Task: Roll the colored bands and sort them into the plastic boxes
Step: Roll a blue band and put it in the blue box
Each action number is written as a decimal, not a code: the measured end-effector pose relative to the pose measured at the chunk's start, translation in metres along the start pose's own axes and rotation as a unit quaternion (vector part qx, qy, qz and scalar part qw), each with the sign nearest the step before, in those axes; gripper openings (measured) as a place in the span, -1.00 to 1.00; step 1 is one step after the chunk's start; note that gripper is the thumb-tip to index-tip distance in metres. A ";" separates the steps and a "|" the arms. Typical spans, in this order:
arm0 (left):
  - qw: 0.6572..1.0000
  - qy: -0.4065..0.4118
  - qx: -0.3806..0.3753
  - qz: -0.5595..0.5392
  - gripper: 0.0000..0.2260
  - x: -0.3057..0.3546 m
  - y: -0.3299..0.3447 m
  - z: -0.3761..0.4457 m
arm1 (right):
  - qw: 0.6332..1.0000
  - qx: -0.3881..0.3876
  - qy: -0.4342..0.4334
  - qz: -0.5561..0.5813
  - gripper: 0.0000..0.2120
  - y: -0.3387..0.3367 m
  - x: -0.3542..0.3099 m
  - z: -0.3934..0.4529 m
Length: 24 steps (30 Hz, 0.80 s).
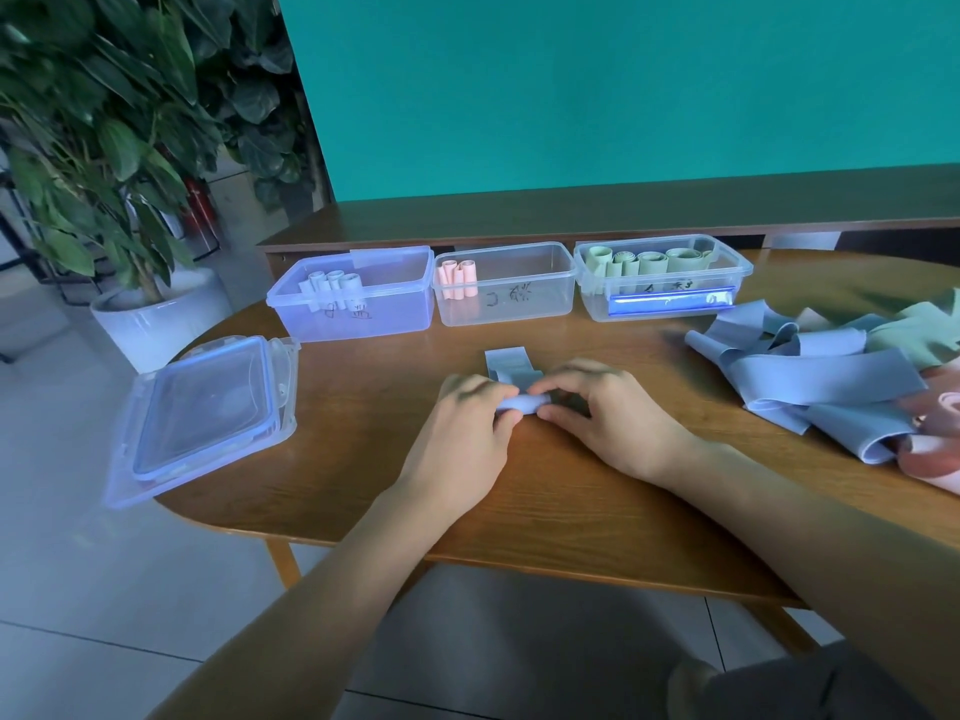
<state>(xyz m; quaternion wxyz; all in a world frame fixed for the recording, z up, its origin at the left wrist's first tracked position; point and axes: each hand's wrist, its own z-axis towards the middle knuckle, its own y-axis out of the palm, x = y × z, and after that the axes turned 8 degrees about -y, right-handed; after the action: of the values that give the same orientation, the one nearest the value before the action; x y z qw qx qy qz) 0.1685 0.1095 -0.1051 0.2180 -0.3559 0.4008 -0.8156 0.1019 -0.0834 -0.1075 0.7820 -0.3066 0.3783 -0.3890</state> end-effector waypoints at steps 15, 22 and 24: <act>1.000 -0.009 0.008 -0.006 -0.76 -0.005 0.003 0.013 | 0.999 -0.006 0.012 -0.037 -0.75 0.003 0.006 0.008; 1.000 0.008 0.019 0.022 -0.71 -0.004 0.004 0.015 | 0.998 -0.026 0.033 -0.039 -0.72 0.006 0.015 0.013; 0.999 0.020 0.026 0.022 -0.74 -0.003 0.004 0.015 | 0.998 -0.028 0.041 -0.039 -0.72 0.007 0.017 0.015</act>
<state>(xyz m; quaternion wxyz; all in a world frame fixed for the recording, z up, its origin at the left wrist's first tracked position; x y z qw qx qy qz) 0.1819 0.1023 -0.1032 0.2374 -0.3248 0.3911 -0.8278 0.1244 -0.0912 -0.1108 0.7407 -0.3271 0.4088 -0.4210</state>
